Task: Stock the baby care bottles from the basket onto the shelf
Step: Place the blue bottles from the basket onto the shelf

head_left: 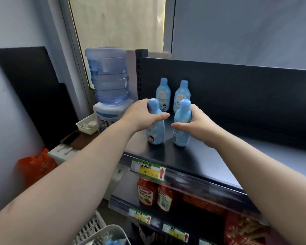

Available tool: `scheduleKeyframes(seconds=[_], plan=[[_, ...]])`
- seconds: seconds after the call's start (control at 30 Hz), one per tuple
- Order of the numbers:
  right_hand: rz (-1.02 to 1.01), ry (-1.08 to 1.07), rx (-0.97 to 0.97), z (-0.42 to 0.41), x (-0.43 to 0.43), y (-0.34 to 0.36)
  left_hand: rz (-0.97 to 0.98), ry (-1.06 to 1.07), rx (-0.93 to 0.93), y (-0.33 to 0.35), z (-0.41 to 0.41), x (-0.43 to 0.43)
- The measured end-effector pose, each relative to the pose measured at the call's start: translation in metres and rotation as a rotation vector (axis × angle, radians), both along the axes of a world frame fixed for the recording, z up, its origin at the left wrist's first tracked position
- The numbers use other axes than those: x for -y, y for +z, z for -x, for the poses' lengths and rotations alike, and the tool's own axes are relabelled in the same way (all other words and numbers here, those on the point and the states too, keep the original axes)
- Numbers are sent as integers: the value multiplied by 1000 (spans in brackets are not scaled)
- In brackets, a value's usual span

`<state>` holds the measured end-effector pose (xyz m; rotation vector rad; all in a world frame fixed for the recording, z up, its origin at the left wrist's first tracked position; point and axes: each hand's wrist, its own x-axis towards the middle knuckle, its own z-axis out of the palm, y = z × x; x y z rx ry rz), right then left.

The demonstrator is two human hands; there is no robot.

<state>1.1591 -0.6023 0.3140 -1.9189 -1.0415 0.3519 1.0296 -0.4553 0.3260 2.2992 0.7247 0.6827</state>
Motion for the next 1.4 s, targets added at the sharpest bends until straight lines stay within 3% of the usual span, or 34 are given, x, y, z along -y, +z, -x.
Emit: scheduleKeyframes(seconds=[0.17,0.3,0.53,0.73,0.87,1.4], plan=[[232,183,-120,-18,13,10,247,-225,-34,-11,10,-9],[226,299,-150,-25,15,10,395,-354,-40,-25,13,-21],[224,386,-209,-42,18,11,366,-341,-18,-34,4,-31],[60,37,-41,-50,-13,-1,321,-164,-1,-29,-28,-49],[54,-146,73,-62,-38,-2,255,-55,3,-21,-56,-63],[38,-336,195,-77,-78,-15,150,93,-38,-25,-101,-78]])
